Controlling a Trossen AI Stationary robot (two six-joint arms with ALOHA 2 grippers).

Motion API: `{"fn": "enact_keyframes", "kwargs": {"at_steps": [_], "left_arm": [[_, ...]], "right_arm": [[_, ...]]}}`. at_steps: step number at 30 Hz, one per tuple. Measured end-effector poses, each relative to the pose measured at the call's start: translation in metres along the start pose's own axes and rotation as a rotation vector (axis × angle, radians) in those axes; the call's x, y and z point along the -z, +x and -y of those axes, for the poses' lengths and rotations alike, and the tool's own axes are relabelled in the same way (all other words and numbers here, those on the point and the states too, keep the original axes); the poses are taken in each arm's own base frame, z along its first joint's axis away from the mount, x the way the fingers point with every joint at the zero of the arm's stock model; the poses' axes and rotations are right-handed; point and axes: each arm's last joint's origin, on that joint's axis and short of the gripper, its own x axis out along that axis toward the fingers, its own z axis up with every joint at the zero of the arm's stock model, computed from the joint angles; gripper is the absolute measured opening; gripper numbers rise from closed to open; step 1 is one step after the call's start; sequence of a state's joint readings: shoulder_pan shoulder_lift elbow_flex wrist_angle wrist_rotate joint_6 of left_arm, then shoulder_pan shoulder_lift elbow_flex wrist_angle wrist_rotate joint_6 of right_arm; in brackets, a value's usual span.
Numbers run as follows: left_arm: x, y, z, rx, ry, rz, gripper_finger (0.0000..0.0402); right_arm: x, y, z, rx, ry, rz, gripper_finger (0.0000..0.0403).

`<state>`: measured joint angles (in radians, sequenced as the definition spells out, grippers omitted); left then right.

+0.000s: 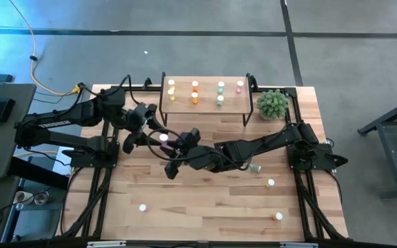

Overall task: Pick and place medicine bottles onto shelf by color
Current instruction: Put the right pink pill bottle on the shelf aligned with the other pink pill bottle

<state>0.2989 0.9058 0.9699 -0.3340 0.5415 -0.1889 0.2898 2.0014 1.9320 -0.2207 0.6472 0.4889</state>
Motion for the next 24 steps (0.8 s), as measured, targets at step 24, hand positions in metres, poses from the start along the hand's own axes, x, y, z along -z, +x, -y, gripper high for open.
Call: {"fn": "enact_keyframes", "kwargs": {"at_steps": [24], "left_arm": [[-0.0016, 0.0017, -0.0004, 0.011, 0.045, 0.013, 0.0108]], "right_arm": [[-0.0031, 0.0026, 0.0023, 0.000, 0.019, 0.018, 0.0083]]}}
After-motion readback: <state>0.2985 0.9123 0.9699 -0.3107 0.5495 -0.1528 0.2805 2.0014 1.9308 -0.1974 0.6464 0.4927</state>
